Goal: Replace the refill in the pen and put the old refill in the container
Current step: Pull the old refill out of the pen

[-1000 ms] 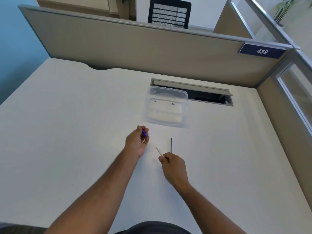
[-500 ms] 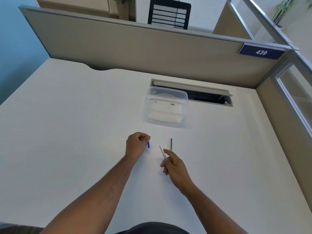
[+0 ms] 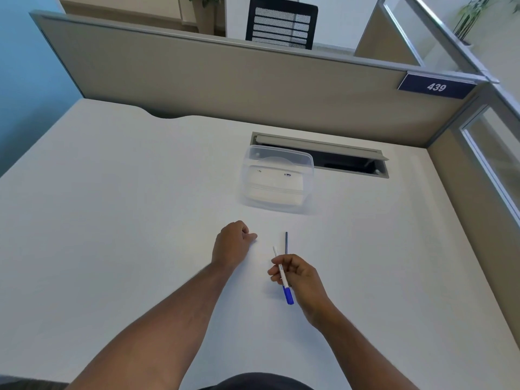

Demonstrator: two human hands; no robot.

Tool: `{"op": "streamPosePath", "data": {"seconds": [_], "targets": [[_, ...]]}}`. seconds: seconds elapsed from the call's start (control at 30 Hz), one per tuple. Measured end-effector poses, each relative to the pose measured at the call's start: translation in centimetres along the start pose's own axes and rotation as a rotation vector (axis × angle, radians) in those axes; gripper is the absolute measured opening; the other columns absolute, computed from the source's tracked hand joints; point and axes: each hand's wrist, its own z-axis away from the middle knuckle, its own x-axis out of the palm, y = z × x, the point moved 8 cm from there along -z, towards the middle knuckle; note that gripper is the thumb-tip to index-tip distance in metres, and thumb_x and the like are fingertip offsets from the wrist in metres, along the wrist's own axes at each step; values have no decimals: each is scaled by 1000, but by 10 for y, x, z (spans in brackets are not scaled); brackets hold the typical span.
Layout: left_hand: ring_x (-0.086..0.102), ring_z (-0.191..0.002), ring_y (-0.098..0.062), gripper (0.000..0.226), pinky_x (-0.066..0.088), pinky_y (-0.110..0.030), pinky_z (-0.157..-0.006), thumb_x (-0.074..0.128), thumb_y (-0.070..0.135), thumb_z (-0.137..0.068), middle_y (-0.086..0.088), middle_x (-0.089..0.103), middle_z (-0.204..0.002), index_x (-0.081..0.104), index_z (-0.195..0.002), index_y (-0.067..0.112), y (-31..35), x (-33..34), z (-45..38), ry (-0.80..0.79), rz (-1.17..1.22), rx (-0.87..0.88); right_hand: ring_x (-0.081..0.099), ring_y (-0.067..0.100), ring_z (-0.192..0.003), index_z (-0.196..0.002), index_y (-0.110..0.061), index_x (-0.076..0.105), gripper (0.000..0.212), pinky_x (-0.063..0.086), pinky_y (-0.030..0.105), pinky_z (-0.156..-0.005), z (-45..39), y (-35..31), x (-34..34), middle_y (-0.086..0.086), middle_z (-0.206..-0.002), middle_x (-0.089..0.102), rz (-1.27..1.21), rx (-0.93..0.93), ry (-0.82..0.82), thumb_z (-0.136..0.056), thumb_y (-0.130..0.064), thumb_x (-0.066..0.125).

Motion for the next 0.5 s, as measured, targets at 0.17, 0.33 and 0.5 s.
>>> {"op": "streamPosePath", "data": {"seconds": [0.17, 0.33, 0.5], "targets": [[56, -96, -28, 10, 50, -42, -78, 59, 20, -93, -6, 59, -107, 62, -99, 13, -5, -10, 23, 161, -156, 225, 75, 23, -90, -106, -17, 68, 35, 59, 32, -87, -5, -6, 0, 13, -92, 77, 38, -78, 10, -96, 9, 47], [35, -142, -30, 44, 36, -46, -111, 41, 25, -98, -12, 41, -151, 44, -139, 12, -27, 11, 53, 87, -400, 392, 70, 5, -78, -98, -21, 74, 24, 56, 22, -75, -13, -17, 4, -7, -96, 79, 155, -129, 102, -102, -8, 55], [18, -151, -22, 59, 21, -43, -120, 24, 36, -100, -8, 25, -162, 26, -154, 11, -36, 16, 57, 65, -467, 343, 69, 0, -97, -88, -17, 66, 10, 53, 21, -83, -20, -44, 6, -18, -103, 73, 423, -250, 208, -98, -16, 63]]}}
